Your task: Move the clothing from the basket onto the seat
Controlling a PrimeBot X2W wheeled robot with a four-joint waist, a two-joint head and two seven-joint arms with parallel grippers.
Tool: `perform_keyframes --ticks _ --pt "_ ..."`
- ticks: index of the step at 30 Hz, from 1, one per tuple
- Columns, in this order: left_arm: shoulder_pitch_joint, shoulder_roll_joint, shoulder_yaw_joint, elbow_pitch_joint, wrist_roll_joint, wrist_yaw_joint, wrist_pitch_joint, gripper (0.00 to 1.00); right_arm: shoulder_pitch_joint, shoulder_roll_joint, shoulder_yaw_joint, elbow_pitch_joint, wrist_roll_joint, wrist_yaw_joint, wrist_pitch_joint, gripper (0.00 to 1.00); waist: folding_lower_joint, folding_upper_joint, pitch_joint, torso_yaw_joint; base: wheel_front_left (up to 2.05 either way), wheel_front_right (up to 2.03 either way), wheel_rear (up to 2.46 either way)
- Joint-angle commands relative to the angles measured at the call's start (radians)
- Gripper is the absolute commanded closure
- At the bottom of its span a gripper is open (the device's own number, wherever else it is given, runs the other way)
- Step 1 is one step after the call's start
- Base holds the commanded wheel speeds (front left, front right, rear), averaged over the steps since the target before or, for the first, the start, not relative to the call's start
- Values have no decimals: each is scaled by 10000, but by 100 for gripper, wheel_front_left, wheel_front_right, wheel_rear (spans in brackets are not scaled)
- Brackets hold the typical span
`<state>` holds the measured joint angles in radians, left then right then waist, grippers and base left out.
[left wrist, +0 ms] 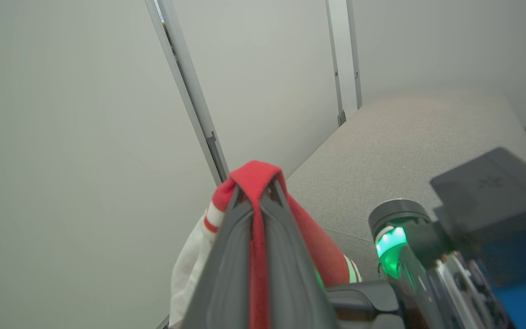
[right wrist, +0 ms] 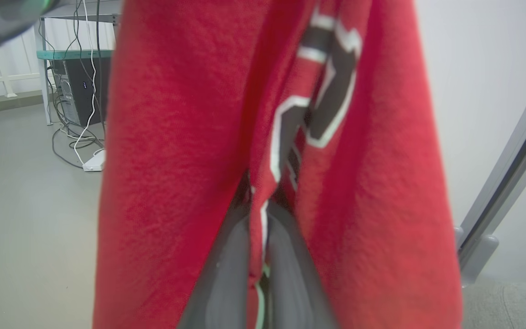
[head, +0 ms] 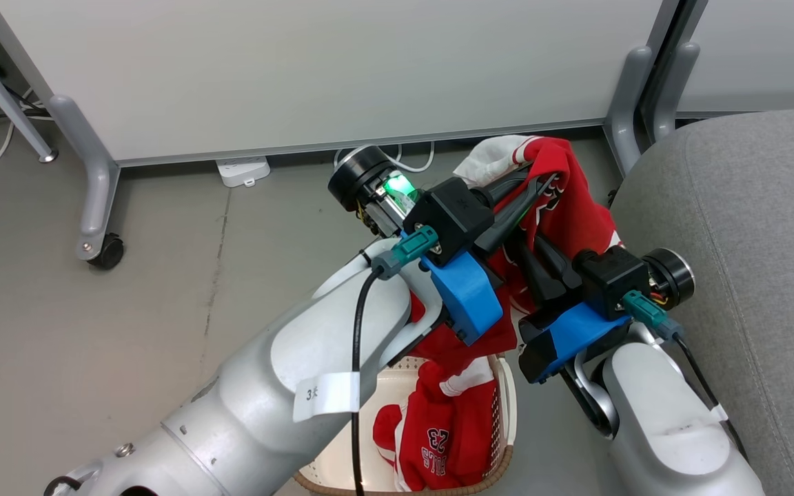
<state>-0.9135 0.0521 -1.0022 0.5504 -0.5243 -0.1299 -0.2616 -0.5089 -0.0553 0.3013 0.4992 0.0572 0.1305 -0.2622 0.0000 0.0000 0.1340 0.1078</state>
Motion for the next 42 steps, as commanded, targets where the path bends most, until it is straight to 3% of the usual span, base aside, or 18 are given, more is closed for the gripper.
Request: perform_keyframes --ticks 1,6,7,8,9,27,42 --pt "-104 -25 54 26 47 -9 -51 100 11 2 16 24 85 5 -42 100 0 0 -12 -5 0 0 0" --pt "-63 -25 84 39 7 -9 -51 100 42 1 41 12 94 5 -42 100 0 0 -53 -9 0 0 0" --pt "-58 -24 103 29 8 -9 -51 67 42 -4 45 7 104 5 -42 100 0 0 -55 -7 0 0 0" --pt "-47 -24 115 34 -2 -10 -51 25 41 -9 50 0 107 5 -42 100 0 0 -55 -3 0 0 0" --pt "-44 -25 156 5 7 -2 -52 0 42 -13 55 -8 103 5 -42 100 0 0 -55 0 0 0 0" --pt "74 -22 397 45 257 -1 -50 0 126 -97 32 -115 167 5 -42 100 0 0 84 -140 0 0 0" --pt "9 52 464 174 499 -1 -50 0 -2 -69 -399 -539 77 5 -43 100 0 0 645 -1015 0 0 0"
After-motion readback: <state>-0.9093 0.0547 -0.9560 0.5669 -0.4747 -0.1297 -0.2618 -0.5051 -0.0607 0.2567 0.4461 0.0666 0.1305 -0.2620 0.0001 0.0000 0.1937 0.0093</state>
